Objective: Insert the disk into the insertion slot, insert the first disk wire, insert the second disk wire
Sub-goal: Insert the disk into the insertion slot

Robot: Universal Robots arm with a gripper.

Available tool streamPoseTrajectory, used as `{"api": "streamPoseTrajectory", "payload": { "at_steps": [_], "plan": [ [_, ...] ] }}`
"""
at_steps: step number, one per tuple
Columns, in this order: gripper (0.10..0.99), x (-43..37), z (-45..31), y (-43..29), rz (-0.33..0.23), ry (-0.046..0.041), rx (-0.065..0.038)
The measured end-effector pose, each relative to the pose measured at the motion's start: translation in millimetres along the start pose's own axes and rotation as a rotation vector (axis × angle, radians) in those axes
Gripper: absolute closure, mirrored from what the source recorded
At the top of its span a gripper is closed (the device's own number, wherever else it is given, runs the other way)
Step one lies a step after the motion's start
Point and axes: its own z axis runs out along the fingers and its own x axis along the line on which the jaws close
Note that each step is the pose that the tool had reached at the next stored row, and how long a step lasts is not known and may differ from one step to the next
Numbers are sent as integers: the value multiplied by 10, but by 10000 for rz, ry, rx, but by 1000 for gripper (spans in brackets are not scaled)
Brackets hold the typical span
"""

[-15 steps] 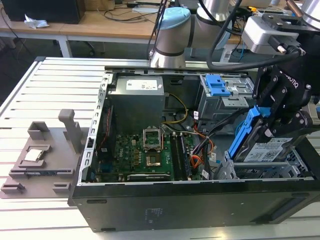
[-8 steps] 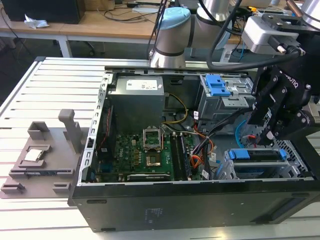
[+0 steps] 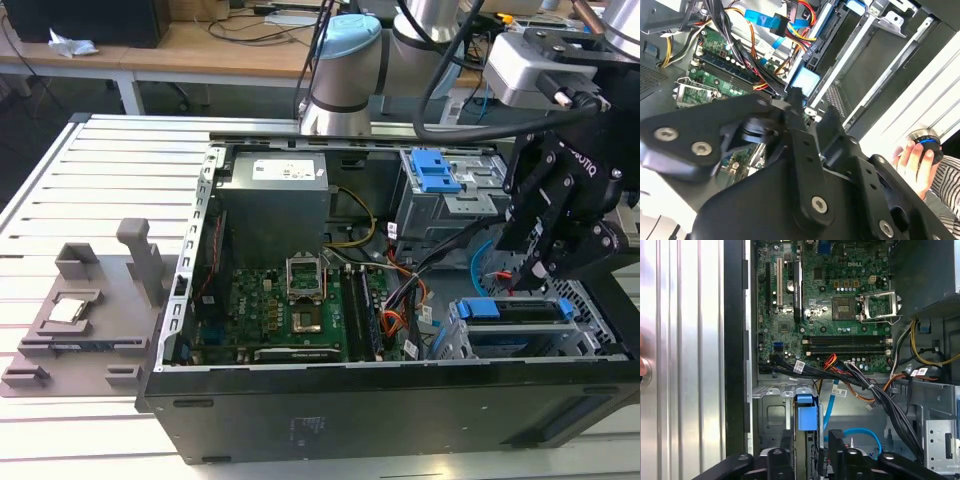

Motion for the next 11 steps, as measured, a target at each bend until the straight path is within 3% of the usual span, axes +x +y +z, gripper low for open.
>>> {"api": "streamPoseTrajectory", "payload": {
  "at_steps": [2, 4, 5, 7, 11],
  "plan": [
    [910, 0, 1, 0, 1, 0, 0],
    [910, 0, 1, 0, 0, 1, 0],
    [980, 0, 2, 0, 0, 1, 0],
    [980, 0, 15, -1, 0, -6, 0],
    [980, -1, 139, -26, 1, 0, 0]
  ]
}}
